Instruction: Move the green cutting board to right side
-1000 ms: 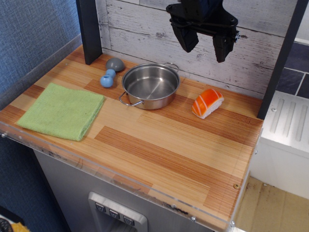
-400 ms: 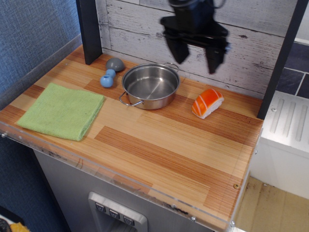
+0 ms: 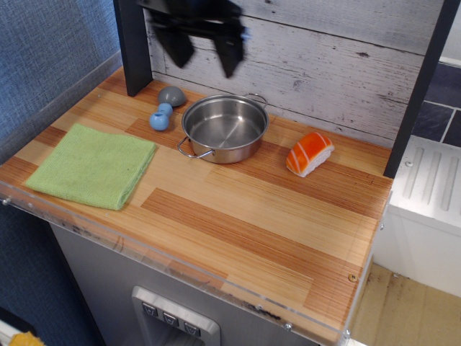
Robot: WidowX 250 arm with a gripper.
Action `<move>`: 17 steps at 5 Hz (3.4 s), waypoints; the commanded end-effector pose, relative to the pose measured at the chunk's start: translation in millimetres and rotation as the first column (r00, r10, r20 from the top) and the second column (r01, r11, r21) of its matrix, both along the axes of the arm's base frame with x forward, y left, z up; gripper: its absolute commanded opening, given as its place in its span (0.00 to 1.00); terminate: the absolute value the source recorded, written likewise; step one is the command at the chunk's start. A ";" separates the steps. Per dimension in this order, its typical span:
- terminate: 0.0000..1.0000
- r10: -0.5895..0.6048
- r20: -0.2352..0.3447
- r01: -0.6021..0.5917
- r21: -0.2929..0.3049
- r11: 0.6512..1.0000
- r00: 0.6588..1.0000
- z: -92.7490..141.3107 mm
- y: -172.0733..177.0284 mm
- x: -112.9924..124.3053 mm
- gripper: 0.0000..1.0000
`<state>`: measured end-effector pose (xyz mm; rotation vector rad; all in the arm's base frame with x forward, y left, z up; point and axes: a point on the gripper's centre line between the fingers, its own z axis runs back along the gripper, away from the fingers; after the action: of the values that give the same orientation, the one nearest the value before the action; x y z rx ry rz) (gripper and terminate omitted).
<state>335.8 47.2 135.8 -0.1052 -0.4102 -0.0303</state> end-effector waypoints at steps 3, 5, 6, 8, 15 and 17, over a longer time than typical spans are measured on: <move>0.00 0.180 -0.069 -0.173 0.087 0.981 0.981 -36.7 104.6 -56.9 1.00; 0.00 0.184 -0.108 -0.173 0.107 0.979 0.977 -66.4 98.2 -66.0 1.00; 0.00 0.179 -0.120 -0.167 0.102 0.981 0.977 -82.2 92.7 -61.4 1.00; 0.00 0.183 -0.181 -0.166 0.106 0.980 0.966 -111.3 78.7 -50.3 1.00; 0.00 0.060 -0.220 -0.044 0.076 0.996 0.974 -119.5 4.3 -53.1 1.00; 0.00 -0.036 -0.202 0.048 0.057 0.997 0.979 -117.5 -45.1 -56.1 1.00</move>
<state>284.5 2.1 8.2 -0.0569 -0.1844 -0.0774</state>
